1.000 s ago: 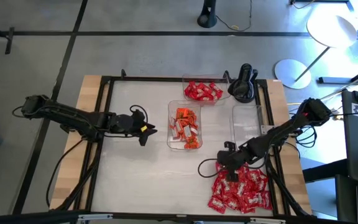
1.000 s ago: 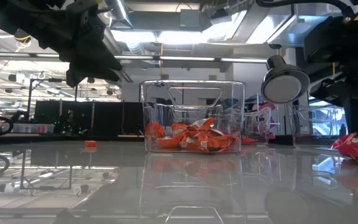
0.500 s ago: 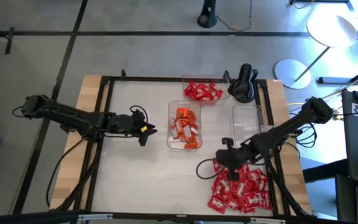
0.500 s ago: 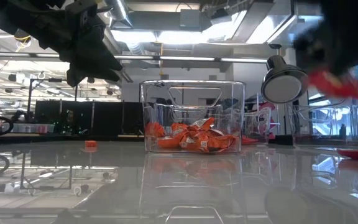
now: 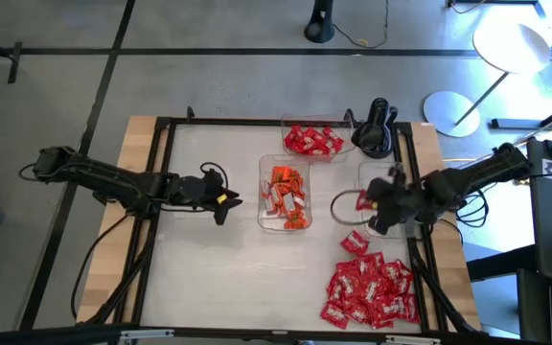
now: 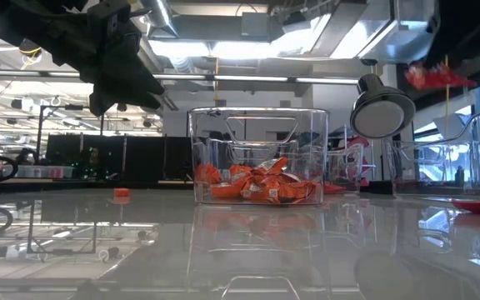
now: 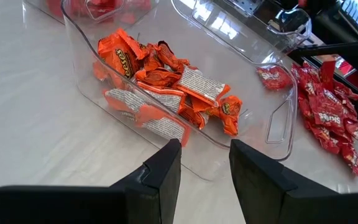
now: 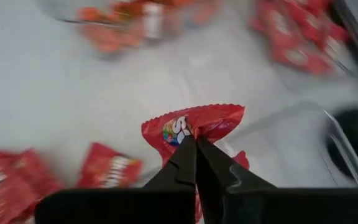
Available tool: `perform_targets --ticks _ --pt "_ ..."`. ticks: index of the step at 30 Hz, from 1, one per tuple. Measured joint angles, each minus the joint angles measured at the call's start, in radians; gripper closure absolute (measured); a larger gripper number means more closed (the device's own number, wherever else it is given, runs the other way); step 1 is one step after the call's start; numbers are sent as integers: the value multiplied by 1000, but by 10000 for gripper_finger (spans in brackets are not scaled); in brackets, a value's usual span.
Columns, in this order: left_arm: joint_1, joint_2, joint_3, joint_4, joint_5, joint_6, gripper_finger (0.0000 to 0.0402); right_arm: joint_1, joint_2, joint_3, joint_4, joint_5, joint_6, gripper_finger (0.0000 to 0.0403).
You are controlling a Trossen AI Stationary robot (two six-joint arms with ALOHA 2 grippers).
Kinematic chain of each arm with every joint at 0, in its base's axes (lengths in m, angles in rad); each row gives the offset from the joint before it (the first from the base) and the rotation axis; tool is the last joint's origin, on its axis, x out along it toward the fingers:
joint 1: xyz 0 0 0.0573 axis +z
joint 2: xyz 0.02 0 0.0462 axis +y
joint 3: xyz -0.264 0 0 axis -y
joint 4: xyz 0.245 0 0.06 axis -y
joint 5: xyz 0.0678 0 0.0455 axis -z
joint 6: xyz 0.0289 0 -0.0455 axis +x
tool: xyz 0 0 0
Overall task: Sort candy
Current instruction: Put the red candy pack into the bottom right transparent bin
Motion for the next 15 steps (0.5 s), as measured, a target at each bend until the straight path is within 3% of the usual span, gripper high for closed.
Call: perform_targets --ticks 5,15 --pt "0 0 0 0 0 -1 274 -82 -101 -117 -65 -1 109 402" --pt "0 0 0 1 -1 0 274 -167 -175 -318 -63 -153 211 402"
